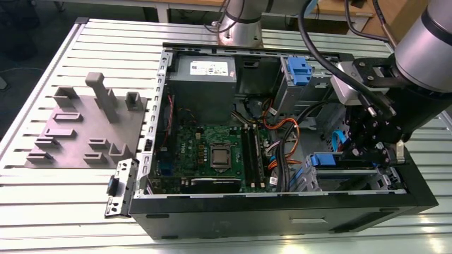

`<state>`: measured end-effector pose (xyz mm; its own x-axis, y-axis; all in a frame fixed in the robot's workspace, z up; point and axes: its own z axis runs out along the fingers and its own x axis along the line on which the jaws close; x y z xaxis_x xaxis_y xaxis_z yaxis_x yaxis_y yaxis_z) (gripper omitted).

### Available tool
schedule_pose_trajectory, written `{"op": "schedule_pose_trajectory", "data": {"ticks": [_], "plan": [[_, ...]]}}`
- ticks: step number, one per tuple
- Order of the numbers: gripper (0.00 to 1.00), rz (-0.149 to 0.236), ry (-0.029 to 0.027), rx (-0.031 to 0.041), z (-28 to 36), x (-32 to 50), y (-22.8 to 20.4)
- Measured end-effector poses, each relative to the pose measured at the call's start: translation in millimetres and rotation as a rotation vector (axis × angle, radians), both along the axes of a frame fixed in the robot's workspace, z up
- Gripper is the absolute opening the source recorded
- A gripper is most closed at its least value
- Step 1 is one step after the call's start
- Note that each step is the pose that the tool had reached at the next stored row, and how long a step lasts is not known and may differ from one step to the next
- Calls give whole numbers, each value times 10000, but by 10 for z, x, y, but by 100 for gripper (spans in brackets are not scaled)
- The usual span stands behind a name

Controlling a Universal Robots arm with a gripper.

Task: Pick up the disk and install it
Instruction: 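Insert the second disk wire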

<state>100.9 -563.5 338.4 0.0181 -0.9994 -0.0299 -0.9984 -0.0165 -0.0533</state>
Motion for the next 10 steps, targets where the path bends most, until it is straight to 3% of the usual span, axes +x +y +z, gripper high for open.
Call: {"op": "schedule_pose_trajectory", "data": {"ticks": [10], "plan": [[16,-1,-1,6,-34,5,0]]}}
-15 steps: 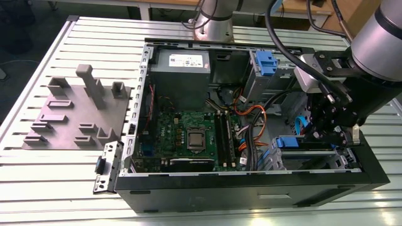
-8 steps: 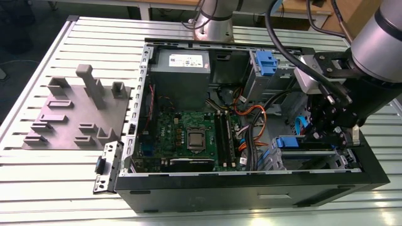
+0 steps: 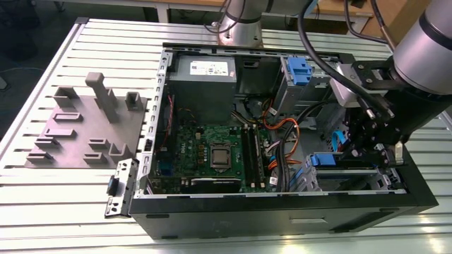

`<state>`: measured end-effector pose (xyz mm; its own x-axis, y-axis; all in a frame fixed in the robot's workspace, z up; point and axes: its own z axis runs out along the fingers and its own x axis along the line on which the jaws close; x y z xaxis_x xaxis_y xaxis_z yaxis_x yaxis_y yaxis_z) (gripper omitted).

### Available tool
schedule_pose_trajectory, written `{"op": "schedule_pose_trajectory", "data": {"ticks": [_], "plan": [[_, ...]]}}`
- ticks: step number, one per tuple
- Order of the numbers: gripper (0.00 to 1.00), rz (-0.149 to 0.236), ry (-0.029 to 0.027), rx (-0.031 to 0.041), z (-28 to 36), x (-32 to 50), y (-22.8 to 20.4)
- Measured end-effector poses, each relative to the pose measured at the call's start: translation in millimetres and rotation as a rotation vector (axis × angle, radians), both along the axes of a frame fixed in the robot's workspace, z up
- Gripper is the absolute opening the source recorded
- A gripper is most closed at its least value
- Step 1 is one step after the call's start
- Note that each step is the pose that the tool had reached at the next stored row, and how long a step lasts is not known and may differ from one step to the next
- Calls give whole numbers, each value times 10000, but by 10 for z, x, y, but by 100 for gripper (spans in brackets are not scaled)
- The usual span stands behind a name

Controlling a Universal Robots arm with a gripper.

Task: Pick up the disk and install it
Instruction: 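Insert the second disk wire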

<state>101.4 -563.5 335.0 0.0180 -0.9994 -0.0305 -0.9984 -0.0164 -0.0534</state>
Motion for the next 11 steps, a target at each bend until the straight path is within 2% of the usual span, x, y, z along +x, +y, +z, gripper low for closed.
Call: {"op": "schedule_pose_trajectory", "data": {"ticks": [7,11], "plan": [[16,0,1,13,-44,3,-3],[16,0,0,14,-49,4,-3]]}}
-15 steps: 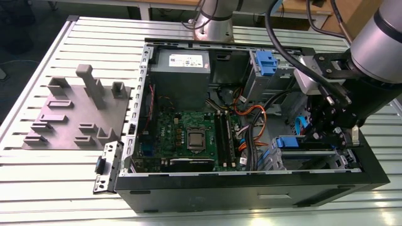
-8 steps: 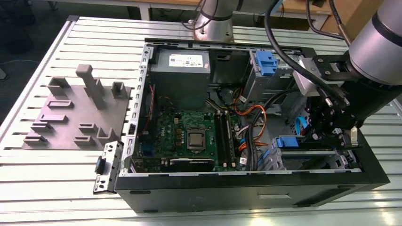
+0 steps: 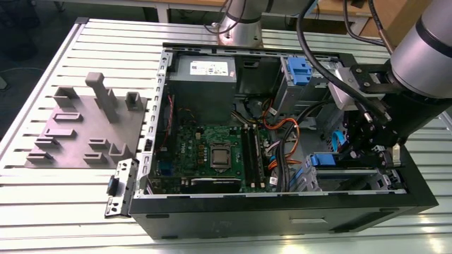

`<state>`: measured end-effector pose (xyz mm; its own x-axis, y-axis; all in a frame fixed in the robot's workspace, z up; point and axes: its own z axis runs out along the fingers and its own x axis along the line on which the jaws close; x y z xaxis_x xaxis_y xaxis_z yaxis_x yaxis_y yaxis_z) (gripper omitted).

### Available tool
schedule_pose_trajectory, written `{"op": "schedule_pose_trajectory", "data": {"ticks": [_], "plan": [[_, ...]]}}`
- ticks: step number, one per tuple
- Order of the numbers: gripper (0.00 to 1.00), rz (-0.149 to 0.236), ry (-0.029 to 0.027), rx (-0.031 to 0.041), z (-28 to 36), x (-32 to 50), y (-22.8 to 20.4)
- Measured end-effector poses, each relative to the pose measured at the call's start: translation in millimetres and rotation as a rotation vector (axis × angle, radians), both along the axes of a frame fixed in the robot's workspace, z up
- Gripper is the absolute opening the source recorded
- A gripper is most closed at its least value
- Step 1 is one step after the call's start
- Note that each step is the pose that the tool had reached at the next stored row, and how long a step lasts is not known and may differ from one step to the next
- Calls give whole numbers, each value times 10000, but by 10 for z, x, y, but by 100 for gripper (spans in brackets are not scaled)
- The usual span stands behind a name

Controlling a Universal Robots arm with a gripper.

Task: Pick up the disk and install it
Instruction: 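Insert the second disk wire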

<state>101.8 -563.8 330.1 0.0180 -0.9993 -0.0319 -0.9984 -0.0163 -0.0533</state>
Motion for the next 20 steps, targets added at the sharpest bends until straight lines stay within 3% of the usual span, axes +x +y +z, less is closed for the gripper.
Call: {"op": "schedule_pose_trajectory", "data": {"ticks": [6,7,8,16,20], "plan": [[17,0,0,5,-2,0,0],[23,0,0,7,1,0,0],[23,0,0,9,10,0,0],[23,0,5,12,178,0,0],[23,0,18,12,233,0,0]]}}
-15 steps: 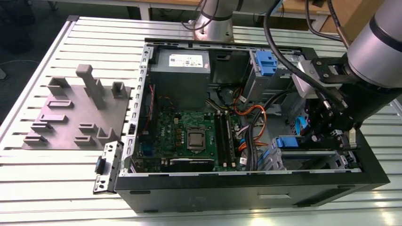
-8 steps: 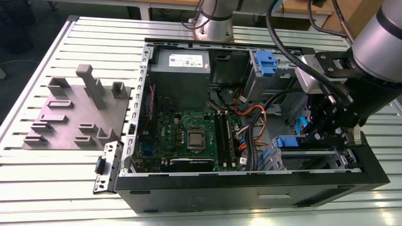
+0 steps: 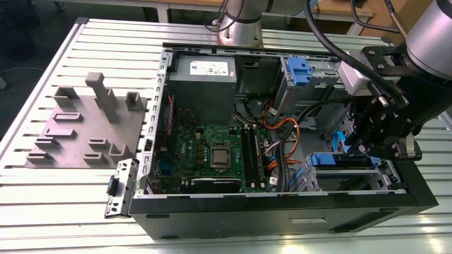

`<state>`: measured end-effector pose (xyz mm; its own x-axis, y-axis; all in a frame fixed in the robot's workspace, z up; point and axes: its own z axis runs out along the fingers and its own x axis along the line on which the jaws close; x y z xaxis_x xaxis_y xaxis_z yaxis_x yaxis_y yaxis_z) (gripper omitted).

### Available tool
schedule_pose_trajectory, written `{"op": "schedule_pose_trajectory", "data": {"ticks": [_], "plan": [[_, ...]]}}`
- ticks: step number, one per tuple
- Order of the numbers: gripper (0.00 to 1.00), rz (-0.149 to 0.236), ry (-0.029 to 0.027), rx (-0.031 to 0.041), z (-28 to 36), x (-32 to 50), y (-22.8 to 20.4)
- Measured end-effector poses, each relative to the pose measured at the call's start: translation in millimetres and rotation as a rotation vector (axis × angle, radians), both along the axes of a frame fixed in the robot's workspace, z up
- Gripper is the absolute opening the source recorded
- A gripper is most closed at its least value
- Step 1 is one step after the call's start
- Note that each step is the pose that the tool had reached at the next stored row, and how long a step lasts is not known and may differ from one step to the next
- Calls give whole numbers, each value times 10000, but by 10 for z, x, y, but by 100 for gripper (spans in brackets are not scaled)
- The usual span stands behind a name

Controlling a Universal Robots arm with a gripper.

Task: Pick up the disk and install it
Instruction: 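Insert the second disk wire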

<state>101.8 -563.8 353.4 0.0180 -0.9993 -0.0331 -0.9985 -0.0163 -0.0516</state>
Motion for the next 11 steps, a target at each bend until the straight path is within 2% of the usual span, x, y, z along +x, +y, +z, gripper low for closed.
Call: {"op": "schedule_pose_trajectory", "data": {"ticks": [6,8,11], "plan": [[22,0,4,0,5,0,0],[11,0,4,1,5,0,0],[11,0,5,0,5,0,0]]}}
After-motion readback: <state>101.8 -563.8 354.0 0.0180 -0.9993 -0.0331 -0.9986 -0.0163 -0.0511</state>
